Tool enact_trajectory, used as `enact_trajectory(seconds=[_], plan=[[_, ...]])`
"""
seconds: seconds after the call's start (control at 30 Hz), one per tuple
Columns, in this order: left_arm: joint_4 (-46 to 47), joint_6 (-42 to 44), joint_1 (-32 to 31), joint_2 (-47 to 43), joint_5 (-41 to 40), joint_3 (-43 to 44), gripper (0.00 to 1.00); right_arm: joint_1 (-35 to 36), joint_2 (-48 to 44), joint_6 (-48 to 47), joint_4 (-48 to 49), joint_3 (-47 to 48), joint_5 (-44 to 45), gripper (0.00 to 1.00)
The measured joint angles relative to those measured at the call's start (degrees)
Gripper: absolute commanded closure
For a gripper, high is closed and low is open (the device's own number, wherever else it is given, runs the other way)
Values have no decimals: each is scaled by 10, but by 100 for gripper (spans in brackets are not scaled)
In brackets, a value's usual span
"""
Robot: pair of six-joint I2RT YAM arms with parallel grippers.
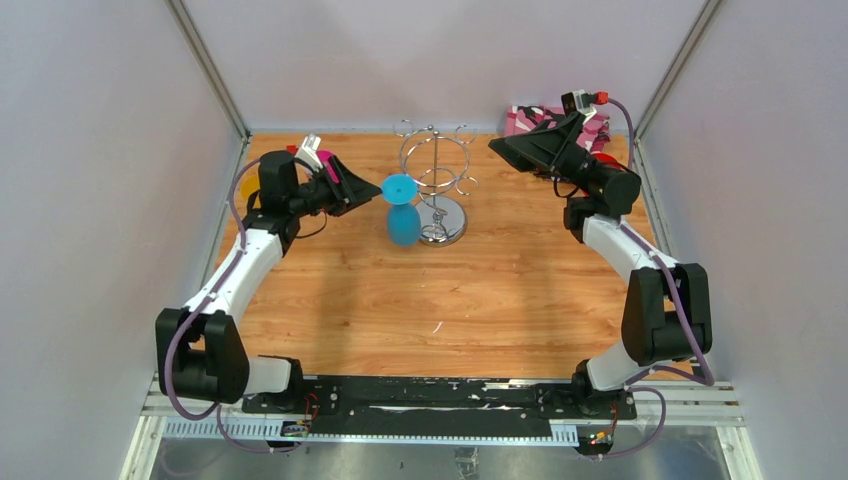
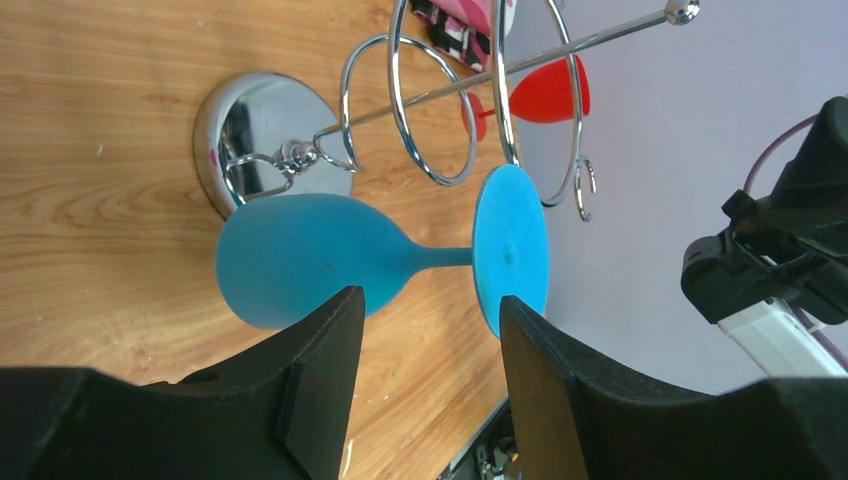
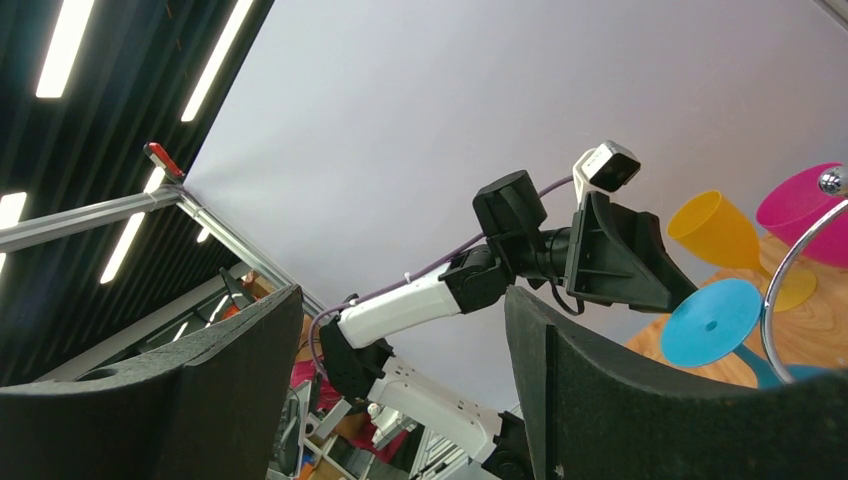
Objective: Take the wine glass off the wine glass rack
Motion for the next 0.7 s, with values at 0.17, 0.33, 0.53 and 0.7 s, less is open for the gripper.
enact_trajectory(seconds=[0.17,0.33,0.53,0.7], plan=[[0,2,-12,9,-6,0,43,0,0,0,0,0,0,21],[1,4,-16,12,-11,0,44,0,3,0,0,0,0,22],[7,3,-23,32,-12,8,45,0,3,0,0,0,0,21],[9,3,-34,47,-13,26,47,0,3,0,0,0,0,22]])
